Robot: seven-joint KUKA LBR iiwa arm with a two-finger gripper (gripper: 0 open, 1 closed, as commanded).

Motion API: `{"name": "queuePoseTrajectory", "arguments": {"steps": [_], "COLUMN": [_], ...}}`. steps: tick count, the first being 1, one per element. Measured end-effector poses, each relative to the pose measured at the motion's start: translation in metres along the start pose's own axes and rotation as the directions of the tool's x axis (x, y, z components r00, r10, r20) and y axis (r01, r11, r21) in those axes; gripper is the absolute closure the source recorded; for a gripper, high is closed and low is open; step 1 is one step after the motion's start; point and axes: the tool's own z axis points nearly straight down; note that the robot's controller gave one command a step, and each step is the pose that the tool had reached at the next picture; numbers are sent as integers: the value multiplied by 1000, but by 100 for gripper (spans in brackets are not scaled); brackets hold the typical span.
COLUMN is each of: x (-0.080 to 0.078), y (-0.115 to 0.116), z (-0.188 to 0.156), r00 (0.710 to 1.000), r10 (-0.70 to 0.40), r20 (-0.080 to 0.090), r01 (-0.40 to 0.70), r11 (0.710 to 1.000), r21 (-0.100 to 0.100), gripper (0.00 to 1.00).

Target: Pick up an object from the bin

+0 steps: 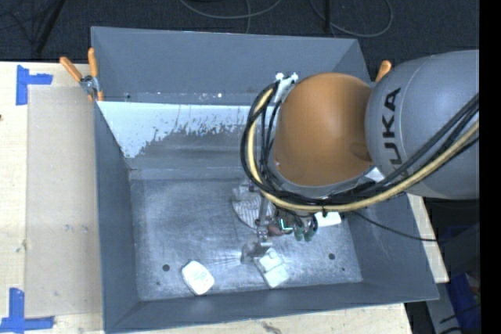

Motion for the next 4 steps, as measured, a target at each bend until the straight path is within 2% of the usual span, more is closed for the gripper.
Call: {"name": "queuePoseTrajectory", "arguments": {"steps": [1, 2, 3, 4], "x": [-2, 3, 1, -11], "y": [-1, -26, -47, -53], "z": [-3, 37, 80, 127], "r00": [1000, 1000, 987, 919], "r10": [3, -22, -163, -393], "r20": [7, 16, 6, 11], "r01": [-3, 22, 163, 393], "r11": [1000, 1000, 987, 919], "r21": [-1, -3, 1, 4], "gripper": [0, 0, 0, 0]}}
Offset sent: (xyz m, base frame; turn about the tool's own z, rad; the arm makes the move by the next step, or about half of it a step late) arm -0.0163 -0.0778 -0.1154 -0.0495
